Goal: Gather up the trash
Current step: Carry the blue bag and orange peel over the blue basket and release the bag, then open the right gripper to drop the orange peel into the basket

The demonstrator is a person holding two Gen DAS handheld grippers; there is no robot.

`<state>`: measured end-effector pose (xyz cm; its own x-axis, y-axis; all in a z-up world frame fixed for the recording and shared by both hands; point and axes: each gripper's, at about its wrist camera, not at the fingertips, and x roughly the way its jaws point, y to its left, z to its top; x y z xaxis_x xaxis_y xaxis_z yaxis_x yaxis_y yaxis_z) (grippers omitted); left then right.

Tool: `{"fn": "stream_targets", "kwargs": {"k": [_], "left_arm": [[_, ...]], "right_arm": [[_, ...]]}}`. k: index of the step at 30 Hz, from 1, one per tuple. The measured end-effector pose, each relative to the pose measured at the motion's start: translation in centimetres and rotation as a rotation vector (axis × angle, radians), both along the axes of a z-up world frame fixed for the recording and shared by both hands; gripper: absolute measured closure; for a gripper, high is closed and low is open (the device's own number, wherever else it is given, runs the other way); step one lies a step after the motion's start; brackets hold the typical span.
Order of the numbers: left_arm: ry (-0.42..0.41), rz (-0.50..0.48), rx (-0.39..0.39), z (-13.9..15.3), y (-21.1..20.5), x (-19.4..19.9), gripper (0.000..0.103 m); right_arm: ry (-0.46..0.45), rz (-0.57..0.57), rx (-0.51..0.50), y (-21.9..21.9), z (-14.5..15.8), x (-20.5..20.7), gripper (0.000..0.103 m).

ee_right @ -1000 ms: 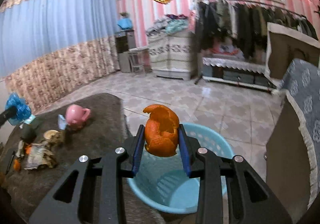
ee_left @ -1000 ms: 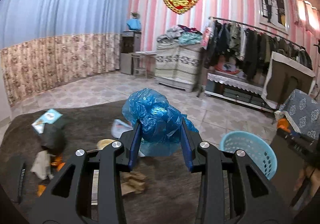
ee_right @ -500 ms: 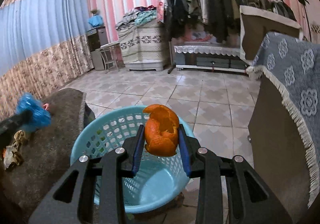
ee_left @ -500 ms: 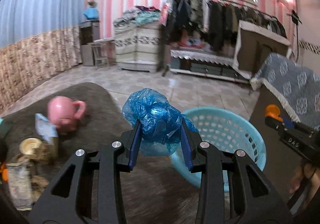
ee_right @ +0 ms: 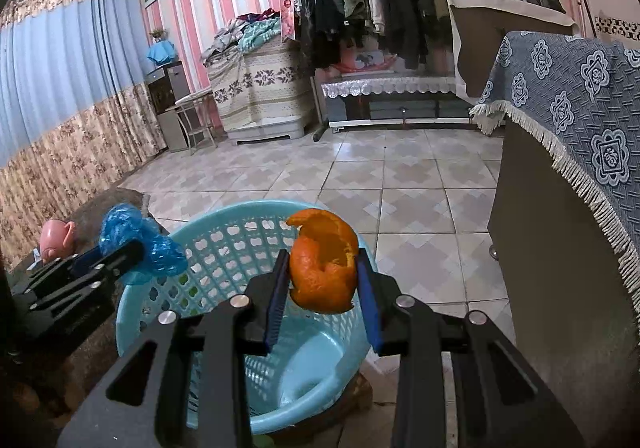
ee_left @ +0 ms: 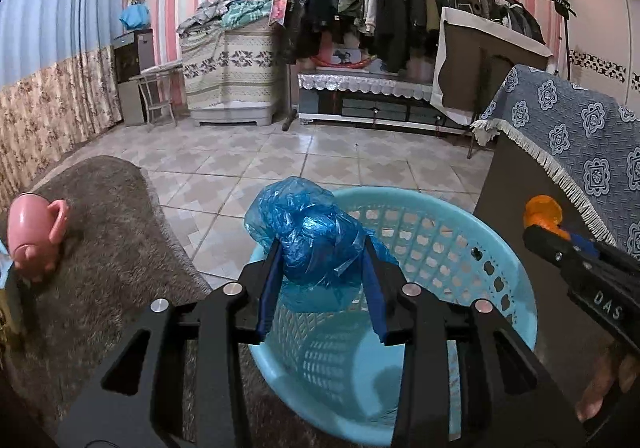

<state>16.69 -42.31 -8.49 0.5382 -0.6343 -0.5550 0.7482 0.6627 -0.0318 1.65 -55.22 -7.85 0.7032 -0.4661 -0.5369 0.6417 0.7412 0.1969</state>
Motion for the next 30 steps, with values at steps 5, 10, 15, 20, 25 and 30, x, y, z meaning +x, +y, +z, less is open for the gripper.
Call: {"fn": "stream_targets", "kwargs": {"k": [5, 10, 15, 20, 25, 30], "left_arm": [[0.003, 0.006, -0.009, 0.4, 0.1, 0.4, 0.037], [-0.036, 0.091, -0.007, 1.2, 2.1, 1.1, 0.024], [-0.046, 0.184, -0.021, 2.2, 5.3, 2.2, 0.016], [-0.073, 0.239, -0.03, 3.6, 7.9, 2.6, 0.012], [-0.097, 0.289, -0.042, 4.9, 10.7, 2.5, 0.01], [-0.1, 0.342, -0.061, 5.9, 13.9, 2.2, 0.009]], "right_arm": [[0.018, 0.013, 0.002, 0.5, -0.1, 0.7, 0.07], [0.033, 0.04, 0.003, 1.1, -0.3, 1.7, 0.07], [0.051, 0.073, 0.002, 2.2, -0.4, 3.1, 0.07], [0.068, 0.099, 0.007, 3.4, -0.6, 4.5, 0.069], [0.096, 0.108, -0.011, 4.7, -0.4, 5.5, 0.03], [0.102, 0.115, -0.079, 6.6, 0.9, 5.8, 0.014]]}}
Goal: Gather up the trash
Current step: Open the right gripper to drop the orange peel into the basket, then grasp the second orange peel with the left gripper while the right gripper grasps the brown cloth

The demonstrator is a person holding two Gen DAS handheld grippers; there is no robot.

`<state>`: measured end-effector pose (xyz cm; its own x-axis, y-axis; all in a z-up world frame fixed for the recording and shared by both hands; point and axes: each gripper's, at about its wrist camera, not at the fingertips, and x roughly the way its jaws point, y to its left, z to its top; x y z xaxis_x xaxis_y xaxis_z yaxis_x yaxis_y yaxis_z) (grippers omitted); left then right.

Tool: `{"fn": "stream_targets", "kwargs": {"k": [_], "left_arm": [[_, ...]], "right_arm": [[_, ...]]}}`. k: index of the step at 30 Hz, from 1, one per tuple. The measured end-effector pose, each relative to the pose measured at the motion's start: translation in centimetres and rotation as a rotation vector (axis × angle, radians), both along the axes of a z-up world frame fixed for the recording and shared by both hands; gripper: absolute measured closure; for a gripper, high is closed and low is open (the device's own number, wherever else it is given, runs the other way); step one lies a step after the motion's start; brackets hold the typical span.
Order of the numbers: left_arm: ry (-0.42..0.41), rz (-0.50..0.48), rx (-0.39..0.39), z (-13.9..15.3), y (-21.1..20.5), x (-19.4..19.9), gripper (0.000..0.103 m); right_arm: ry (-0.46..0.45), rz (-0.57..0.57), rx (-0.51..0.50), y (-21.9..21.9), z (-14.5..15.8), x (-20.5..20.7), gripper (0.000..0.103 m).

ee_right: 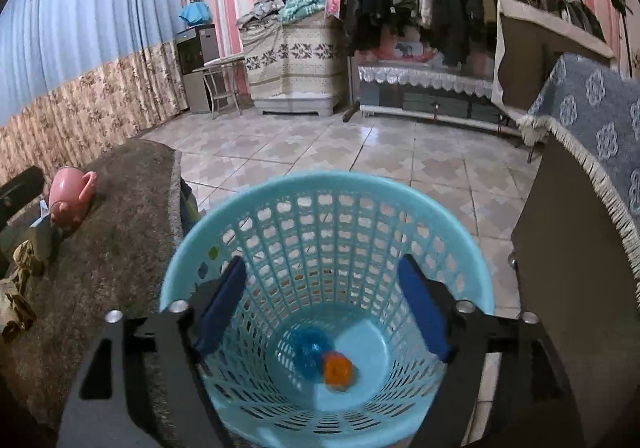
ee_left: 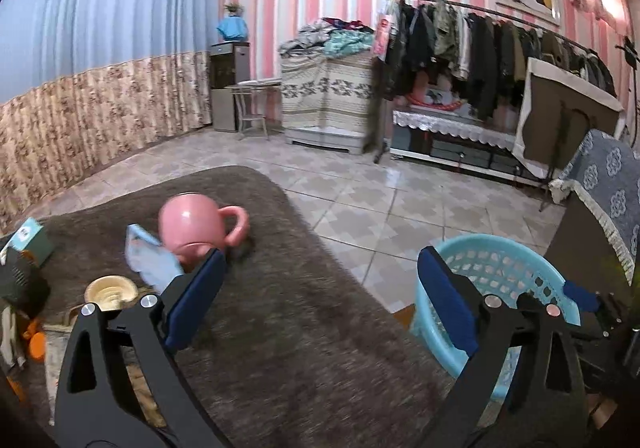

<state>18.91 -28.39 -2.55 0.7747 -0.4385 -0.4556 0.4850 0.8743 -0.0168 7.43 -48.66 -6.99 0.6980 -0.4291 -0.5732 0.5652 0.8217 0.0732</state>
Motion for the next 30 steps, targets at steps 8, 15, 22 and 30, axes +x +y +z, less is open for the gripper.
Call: {"fn": "stream_targets", "kwargs": {"k": [8, 15, 22, 30], "left_arm": [[-0.05, 0.108, -0.029, 2.6, 6.1, -1.7, 0.007], [-0.069, 0.215, -0.04, 4.1, 12.8, -3.2, 0.006], [-0.069, 0.33, -0.025, 4.6, 19.9, -4.2, 0.006], [-0.07, 0.466, 0.0, 4.0, 27.2, -5.1, 0.006]], "right_arm": [[-0.035, 0.075, -0.094, 3.8, 3.5, -0.1, 0.012], [-0.075, 0.181, -0.085, 7.3, 6.1, 0.0, 0.012], [-0.095, 0.301, -0.06, 12.0, 7.1, 1.3, 0.012], [-0.082, 0.416, -0.044, 16.6, 6.7, 2.8, 0.012]]}}
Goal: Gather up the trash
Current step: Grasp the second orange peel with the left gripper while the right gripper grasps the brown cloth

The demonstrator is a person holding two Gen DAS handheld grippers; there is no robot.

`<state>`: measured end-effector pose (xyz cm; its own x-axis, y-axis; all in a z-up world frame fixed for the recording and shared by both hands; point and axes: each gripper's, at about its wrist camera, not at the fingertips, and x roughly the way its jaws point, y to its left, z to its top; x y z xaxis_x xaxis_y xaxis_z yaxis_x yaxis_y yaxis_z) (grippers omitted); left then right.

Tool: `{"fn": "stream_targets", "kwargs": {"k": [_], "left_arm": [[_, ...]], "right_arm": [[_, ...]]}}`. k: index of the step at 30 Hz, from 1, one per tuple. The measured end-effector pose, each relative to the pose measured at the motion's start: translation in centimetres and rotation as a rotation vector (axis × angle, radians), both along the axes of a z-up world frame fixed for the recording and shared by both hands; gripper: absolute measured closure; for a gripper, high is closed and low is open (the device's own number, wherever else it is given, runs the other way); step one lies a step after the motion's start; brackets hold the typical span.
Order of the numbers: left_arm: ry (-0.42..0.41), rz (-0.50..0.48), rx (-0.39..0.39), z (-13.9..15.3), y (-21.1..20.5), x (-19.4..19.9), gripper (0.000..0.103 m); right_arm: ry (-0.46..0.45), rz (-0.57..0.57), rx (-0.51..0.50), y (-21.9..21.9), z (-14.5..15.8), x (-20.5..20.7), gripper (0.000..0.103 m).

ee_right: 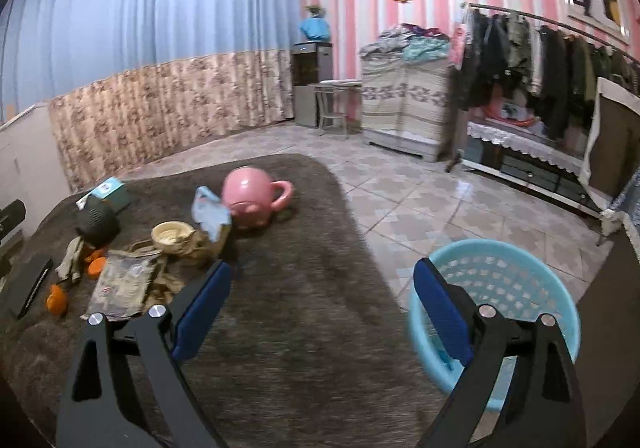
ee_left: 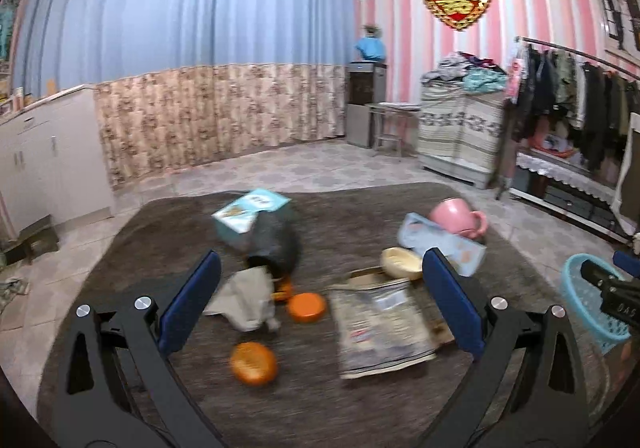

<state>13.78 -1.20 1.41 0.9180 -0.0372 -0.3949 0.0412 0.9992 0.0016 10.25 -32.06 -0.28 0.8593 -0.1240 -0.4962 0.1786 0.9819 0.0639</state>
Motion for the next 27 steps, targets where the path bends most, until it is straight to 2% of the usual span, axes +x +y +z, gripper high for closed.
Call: {"fn": "stream_targets", "kwargs": {"k": [5, 12, 18, 23, 25, 27], "left_arm": [[0.038, 0.06, -0.027, -1.5, 3.6, -0.2, 0.006], [0.084, 0.13, -0.02, -4.4, 6.9, 0.3, 0.006], [0.156, 0.158, -0.021, -7.6, 8.1, 1.0, 0.006], [0.18, 0.153, -0.029, -9.1, 8.2, 0.9, 0.006], [0.186, 0.136, -0.027, -9.3, 7.9, 1.0, 0.006], [0.187, 0.121, -0.005, -9.5, 7.3, 1.1, 0.006]], "right_arm": [[0.016, 0.037, 0.002, 2.0, -0.8, 1.0, 0.012], [0.065, 0.09, -0.002, 4.6, -2.5, 2.8, 0.012], [0.121, 0.15, 0.004, 7.4, -5.0, 5.4, 0.012], [0.166, 0.189, -0.012, 9.3, -7.0, 7.0, 0.013], [0.179, 0.205, 0.006, 9.6, -7.4, 7.4, 0.019], [0.204, 0.229, 0.021, 9.8, -7.9, 7.8, 0.039]]}}
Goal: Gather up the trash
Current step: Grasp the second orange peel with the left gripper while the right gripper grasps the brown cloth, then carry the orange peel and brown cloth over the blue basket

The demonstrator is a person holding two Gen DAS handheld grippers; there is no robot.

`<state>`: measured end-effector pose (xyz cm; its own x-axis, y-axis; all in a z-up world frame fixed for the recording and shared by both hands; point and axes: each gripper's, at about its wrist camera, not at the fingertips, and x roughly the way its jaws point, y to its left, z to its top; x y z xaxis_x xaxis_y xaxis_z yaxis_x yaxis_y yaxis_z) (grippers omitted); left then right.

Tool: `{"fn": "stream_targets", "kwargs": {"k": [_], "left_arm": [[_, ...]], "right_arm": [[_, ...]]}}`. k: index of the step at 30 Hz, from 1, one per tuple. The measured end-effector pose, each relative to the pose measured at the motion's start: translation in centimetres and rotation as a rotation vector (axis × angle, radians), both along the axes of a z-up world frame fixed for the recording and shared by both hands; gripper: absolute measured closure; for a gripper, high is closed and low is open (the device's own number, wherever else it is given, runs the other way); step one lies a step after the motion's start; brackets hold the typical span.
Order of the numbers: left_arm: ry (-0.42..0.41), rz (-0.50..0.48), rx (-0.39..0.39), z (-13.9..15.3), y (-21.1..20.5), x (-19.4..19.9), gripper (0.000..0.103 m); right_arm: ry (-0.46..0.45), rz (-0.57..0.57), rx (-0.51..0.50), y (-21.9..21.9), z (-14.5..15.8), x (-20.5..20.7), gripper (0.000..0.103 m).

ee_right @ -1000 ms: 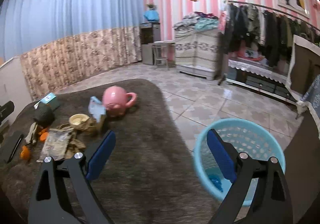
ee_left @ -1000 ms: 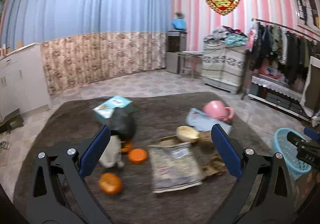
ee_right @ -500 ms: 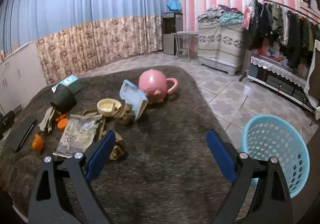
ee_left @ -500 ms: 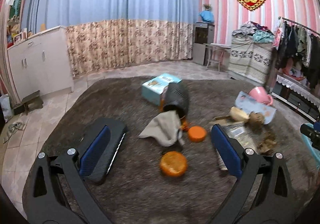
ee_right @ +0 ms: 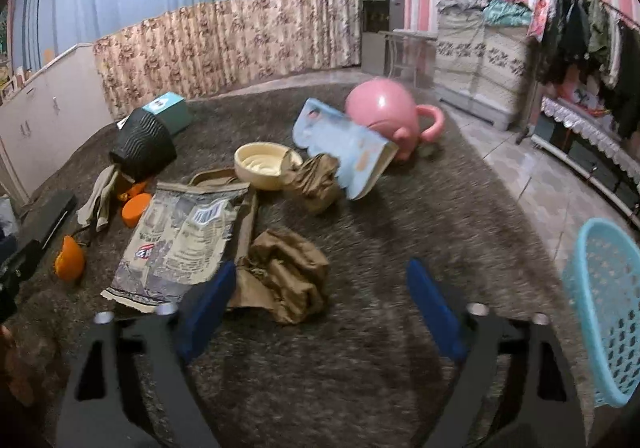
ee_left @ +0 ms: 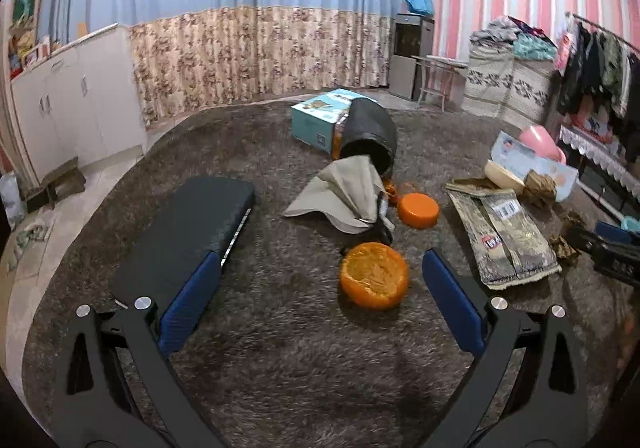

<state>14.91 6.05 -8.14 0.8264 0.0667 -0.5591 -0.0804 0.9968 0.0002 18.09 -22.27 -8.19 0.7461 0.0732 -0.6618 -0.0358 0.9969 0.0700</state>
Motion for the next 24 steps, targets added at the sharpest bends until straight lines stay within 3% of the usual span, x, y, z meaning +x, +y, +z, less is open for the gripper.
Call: {"fn": "stream_targets", "kwargs": {"k": [2, 5, 8, 14, 15, 20, 24], "left_arm": [[0.017, -0.026, 0.008, -0.3, -0.5, 0.4, 0.006], [0.047, -0.047, 0.021, -0.7, -1.2, 1.1, 0.006], [0.075, -0.055, 0.022, -1.0, -1.4, 1.8, 0.013], [0.174, -0.127, -0.006, -2.2, -1.9, 3.6, 0.06], [0.174, -0.136, -0.01, -2.2, -2.1, 3.5, 0.063], [0.155, -0.125, 0.021, -1.8, -2.6, 3.2, 0.069], [0.087, -0.093, 0.03, -0.1, -2.9, 2.3, 0.07]], "right_arm": [[0.009, 0.02, 0.015, 0.1, -0.2, 0.2, 0.047], [0.015, 0.047, 0.03, 0.3, -0.2, 0.1, 0.074], [0.002, 0.044, 0.03, 0.1, 0.1, -0.1, 0.074], [-0.03, 0.035, 0.021, -0.8, 1.0, -0.8, 0.074], [-0.035, 0.03, 0.024, -1.1, 1.2, -1.0, 0.074], [-0.06, 0.007, 0.025, -2.4, 2.0, -1.8, 0.074], [-0.104, -0.019, 0.017, -3.8, 3.5, -3.2, 0.074]]}}
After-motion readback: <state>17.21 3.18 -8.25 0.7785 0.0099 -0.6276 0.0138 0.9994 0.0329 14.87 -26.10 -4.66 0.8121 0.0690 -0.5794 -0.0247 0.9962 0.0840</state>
